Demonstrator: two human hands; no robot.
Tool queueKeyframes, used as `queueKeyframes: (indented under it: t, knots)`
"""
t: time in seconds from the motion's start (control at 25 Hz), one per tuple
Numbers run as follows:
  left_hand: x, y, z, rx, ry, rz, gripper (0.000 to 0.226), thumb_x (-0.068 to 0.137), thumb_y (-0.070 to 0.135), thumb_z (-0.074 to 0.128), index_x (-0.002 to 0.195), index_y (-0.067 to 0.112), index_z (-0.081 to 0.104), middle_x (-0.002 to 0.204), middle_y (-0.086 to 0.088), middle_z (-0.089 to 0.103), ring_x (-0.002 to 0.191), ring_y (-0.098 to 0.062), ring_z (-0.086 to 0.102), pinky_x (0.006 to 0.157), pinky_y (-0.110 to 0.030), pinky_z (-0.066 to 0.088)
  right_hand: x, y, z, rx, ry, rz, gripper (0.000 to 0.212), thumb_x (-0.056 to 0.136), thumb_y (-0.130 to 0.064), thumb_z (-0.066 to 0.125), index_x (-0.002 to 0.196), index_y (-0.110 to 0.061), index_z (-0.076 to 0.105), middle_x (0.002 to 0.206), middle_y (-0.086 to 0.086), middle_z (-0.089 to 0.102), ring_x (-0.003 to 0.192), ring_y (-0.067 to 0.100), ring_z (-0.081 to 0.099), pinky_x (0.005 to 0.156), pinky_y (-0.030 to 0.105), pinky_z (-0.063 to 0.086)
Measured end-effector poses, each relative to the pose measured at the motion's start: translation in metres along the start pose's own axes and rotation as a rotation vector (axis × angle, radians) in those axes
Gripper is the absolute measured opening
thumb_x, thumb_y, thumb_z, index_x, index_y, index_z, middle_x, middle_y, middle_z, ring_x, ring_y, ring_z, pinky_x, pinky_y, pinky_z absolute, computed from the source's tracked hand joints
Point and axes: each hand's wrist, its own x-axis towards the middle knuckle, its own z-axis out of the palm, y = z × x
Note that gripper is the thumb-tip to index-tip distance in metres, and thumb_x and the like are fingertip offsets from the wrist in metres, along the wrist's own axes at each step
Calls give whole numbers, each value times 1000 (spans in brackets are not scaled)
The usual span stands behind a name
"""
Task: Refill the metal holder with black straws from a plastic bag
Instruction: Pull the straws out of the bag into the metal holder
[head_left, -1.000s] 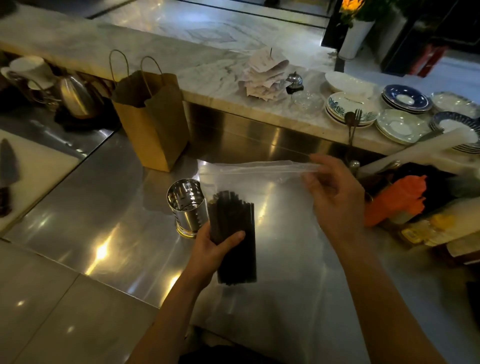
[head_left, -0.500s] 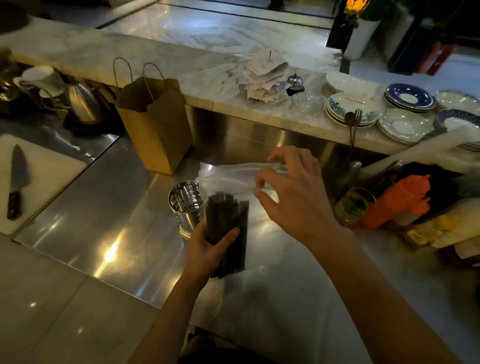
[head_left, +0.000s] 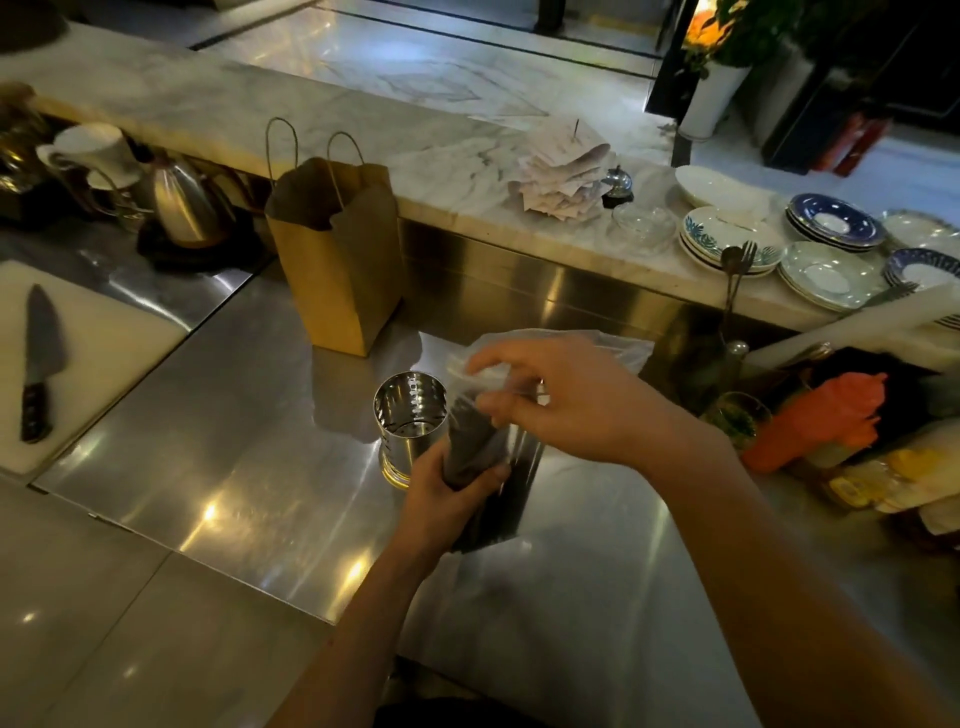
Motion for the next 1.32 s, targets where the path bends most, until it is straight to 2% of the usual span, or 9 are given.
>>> queueKeyframes:
  t: [0.2,0.28,0.48,0.64,0.72,0.84,0.96,1.08,1.32]
  knots:
    - [-3,-2,-2,-483,46,-248,49,73,22,72,119,12,61,115,-7,73,109,-22,68,90,-40,55,-17,16,8,77,631,46,48,85,-34,68,129,-35,47,125,-13,53,114,-4,48,96,13,38]
    - [-2,-2,-1,-647,28,-340,55,74,20,71,126,7,57,121,-13,69,115,-28,65,87,-40,56,-34,31,24,234,768,220,57,80,-36,72,130,-32,45,133,-12,46,119,-10,42,94,5,35]
    - [6,1,10,-822,-12,-402,40,78,18,66,118,11,62,114,-9,73,107,-25,69,82,-41,56,-78,59,80,515,703,682,92,69,-51,73,146,-32,27,150,-8,34,134,10,34,102,32,36]
    - [13,-3,14,-957,-15,-443,43,81,18,65,124,13,59,123,-14,69,117,-32,62,98,-52,48,-102,72,113,1159,837,753,104,49,-59,83,137,-21,43,139,6,50,124,26,53,105,49,43]
    - [16,-6,18,-1035,-33,-460,43,84,20,63,126,13,58,126,-16,67,116,-33,63,96,-52,48,-109,72,123,1327,709,718,93,44,-56,89,123,-20,58,130,13,56,113,30,62,97,48,50]
    - [15,-10,30,-1041,-117,-475,46,88,23,59,132,9,55,132,-18,62,121,-33,60,102,-52,45,-108,61,134,1232,498,713,42,71,-20,80,110,-20,65,113,12,66,96,25,70,75,37,59]
    - [12,-15,38,-976,-182,-441,38,83,25,70,118,10,66,129,-18,64,122,-33,59,105,-50,42,-109,60,134,1014,596,710,27,77,-3,74,101,-14,66,96,12,70,84,28,71,66,36,59]
    - [13,-21,40,-856,-209,-394,31,73,23,82,102,14,74,118,-14,69,120,-32,59,101,-43,46,-118,66,120,881,678,668,24,78,0,73,94,-17,68,90,8,71,81,23,70,66,35,59]
    - [7,-25,37,-864,-87,-477,20,94,9,56,113,10,62,108,-7,72,103,-20,69,88,-35,55,-130,78,97,677,660,595,33,79,-4,74,102,-27,69,101,2,71,95,14,68,80,33,54]
